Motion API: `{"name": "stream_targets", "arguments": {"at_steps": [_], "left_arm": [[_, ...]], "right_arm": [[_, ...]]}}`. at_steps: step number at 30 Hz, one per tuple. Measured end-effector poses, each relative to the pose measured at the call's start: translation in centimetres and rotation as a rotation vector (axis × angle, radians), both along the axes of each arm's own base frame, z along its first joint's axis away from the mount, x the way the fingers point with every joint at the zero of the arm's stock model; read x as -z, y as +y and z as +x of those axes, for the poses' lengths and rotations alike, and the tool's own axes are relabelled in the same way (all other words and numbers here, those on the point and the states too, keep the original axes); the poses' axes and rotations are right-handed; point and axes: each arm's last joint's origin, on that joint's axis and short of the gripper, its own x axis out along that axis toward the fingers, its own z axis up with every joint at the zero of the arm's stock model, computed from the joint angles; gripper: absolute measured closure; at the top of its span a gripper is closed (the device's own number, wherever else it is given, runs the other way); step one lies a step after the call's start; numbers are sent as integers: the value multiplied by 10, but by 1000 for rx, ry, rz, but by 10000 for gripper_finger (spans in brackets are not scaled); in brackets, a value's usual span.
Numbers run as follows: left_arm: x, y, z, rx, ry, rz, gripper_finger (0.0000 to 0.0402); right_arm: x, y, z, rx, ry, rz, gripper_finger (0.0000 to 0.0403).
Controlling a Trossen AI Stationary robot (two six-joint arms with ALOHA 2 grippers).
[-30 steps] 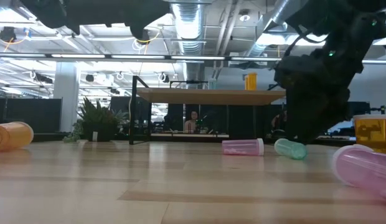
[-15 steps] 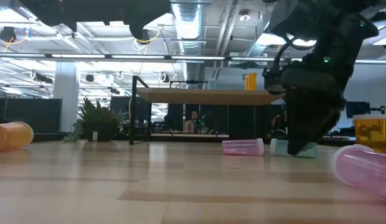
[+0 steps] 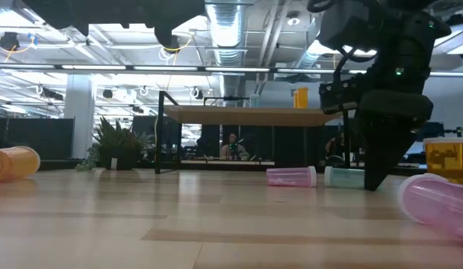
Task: Pick and place medicine bottles onto shelf by color
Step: Put the top blue pill bottle on the shelf aligned with the other blue pill bottle
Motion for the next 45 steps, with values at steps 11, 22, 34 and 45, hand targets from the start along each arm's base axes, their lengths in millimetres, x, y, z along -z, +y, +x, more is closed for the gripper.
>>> {"name": "stream_targets", "arguments": {"at_steps": [11,22,34,45], "left_arm": [[2,-6,1,13,24,-6,335],[3,-6,2,6,26,-44,317],[24,-15,33,62,23,-71,234],[9,-12,75,85,131,-129,202]], "right_arm": [[-8,-1,-4,-34,-17,-12,296],[-84,-10,-13,-63,-426,-133,282],[-132,-24,-10,-209,-991,-281,281],[-126,-50,-5,-204,-1027,-388,280]]}}
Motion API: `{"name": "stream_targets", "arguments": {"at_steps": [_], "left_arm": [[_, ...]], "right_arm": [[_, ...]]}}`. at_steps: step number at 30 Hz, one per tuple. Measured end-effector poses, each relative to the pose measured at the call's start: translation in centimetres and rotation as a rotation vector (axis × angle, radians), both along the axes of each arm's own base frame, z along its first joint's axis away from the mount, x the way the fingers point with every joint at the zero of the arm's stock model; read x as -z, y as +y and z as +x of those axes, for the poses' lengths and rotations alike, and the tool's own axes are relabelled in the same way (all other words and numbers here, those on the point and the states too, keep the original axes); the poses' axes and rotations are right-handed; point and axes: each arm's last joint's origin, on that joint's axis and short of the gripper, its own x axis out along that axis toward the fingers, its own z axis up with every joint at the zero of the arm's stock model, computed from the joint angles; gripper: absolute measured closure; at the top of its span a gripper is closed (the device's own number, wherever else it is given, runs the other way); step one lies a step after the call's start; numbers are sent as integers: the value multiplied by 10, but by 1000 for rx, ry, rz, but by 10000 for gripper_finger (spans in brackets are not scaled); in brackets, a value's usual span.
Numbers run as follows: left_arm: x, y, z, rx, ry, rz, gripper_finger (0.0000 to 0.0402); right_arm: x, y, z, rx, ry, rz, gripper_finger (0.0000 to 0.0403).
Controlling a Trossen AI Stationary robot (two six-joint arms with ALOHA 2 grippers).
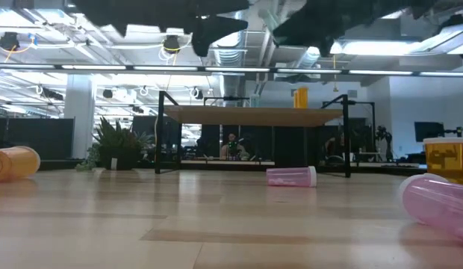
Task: Pick and place medicine bottles onto shelf by color
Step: Put the top blue pill bottle on the shelf aligned with the other blue pill bottle
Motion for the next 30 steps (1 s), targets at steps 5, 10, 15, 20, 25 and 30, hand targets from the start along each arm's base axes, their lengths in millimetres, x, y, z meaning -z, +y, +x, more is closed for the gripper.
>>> {"name": "stream_targets", "arguments": {"at_steps": [5,10,15,20,25,30], "left_arm": [[-22,3,9,-67,57,54,202],[-40,3,13,-73,57,72,202],[-44,10,14,-121,147,77,202],[-44,14,13,-114,149,57,202],[-44,17,13,-58,142,20,202],[-44,22,13,-74,147,14,201]], "right_arm": [[4,-7,0,26,19,-6,280],[4,-7,0,18,31,-36,280],[4,-9,0,20,27,-51,280],[4,-14,0,40,28,-53,280],[4,-17,1,50,31,-64,280],[3,-17,1,44,36,-86,280]]}}
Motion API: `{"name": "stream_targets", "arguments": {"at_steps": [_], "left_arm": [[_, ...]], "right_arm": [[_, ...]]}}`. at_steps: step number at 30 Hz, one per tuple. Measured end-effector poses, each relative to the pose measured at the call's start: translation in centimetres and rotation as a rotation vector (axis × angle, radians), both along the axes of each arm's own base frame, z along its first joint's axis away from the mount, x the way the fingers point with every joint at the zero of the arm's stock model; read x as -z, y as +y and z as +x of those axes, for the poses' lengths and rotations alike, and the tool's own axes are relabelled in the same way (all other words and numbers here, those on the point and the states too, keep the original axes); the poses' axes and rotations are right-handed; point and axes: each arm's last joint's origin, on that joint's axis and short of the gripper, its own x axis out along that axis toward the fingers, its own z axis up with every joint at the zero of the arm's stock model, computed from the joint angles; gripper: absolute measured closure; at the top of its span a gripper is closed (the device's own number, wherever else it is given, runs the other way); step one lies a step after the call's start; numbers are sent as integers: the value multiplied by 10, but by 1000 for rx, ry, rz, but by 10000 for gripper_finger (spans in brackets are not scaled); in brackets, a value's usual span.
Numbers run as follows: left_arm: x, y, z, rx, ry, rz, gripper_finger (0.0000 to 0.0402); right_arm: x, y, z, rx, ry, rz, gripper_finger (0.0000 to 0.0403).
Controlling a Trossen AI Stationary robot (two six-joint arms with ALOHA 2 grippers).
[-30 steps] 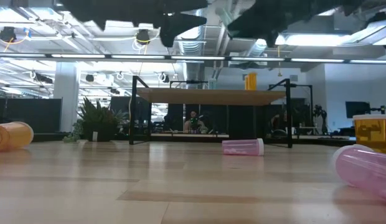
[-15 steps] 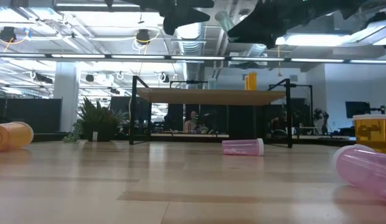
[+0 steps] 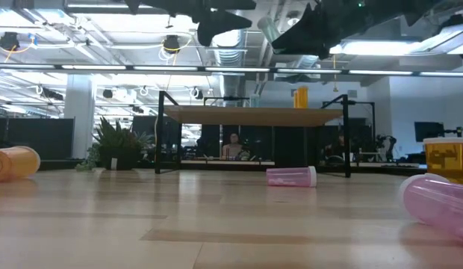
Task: Pick and place medicine bottles onto shelf by color
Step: Put the top blue pill bottle on the shelf aligned with the other blue pill bottle
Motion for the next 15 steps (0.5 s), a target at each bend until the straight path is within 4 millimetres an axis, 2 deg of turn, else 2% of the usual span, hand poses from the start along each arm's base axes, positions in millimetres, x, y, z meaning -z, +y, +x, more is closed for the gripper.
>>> {"name": "stream_targets", "arguments": {"at_steps": [11,15], "left_arm": [[1,4,-1,-52,14,-3,125],[4,5,4,-80,-2,-3,112]], "right_arm": [[0,-7,0,13,12,-46,280],[0,-7,0,15,13,-47,280]]}}
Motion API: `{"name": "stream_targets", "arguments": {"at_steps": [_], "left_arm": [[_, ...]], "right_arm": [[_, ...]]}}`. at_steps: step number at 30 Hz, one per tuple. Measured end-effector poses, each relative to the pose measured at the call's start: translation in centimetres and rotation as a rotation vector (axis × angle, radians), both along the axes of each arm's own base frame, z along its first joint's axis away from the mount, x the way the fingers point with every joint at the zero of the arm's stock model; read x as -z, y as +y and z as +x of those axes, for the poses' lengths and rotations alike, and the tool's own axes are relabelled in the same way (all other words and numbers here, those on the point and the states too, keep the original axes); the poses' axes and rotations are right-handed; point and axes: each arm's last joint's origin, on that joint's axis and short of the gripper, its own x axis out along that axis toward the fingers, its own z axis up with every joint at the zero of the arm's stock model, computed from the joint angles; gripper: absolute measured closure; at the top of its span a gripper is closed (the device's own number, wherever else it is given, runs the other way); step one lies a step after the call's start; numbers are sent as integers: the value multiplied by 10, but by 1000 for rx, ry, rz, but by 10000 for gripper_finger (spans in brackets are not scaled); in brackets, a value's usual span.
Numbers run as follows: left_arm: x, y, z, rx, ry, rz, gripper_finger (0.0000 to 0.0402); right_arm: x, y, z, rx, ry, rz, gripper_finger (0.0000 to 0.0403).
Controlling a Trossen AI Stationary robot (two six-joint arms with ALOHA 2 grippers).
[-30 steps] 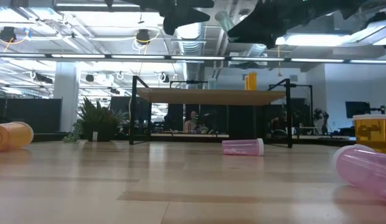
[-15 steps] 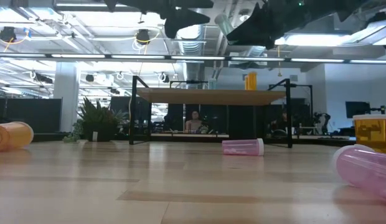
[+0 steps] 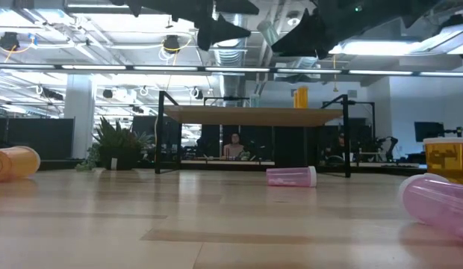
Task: Pick and place medicine bottles onto shelf by color
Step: Put the top blue pill bottle on the shelf aligned with the other blue pill bottle
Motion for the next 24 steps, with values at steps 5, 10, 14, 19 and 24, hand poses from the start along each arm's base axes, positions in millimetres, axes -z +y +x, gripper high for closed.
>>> {"name": "stream_targets", "arguments": {"at_steps": [5,10,14,19,24], "left_arm": [[-5,3,6,-10,-20,9,110],[-10,5,19,19,15,9,110],[-4,6,30,48,69,10,110],[2,6,35,48,105,9,110],[4,6,33,50,138,12,112]], "right_arm": [[0,1,0,-1,-1,12,280],[1,1,0,1,5,21,280],[2,1,-1,7,14,40,280],[4,1,-1,11,27,54,280],[5,1,-1,12,35,56,280]]}}
